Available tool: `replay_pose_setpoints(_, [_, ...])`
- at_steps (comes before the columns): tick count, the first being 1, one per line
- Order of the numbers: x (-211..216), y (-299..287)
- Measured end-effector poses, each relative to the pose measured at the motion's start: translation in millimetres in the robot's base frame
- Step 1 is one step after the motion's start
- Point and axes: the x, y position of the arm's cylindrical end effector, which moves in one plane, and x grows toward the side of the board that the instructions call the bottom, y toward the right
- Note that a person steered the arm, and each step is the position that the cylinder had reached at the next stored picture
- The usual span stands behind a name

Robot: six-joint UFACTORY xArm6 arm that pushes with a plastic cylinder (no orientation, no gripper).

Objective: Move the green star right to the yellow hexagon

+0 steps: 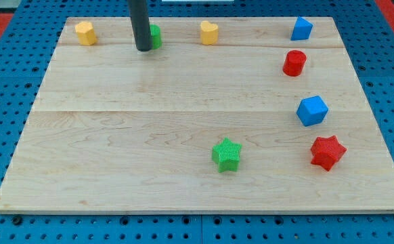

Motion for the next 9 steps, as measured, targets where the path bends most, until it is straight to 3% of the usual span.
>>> replay_pose_setpoints(1, [-2, 0])
replay_pose_setpoints(2, [24, 29])
replay_pose_setpoints(4, [128, 192])
replay_pose_setpoints(6, [235, 244])
replay_pose_setpoints(8, [263, 142])
replay_pose_setpoints(9, [232, 40])
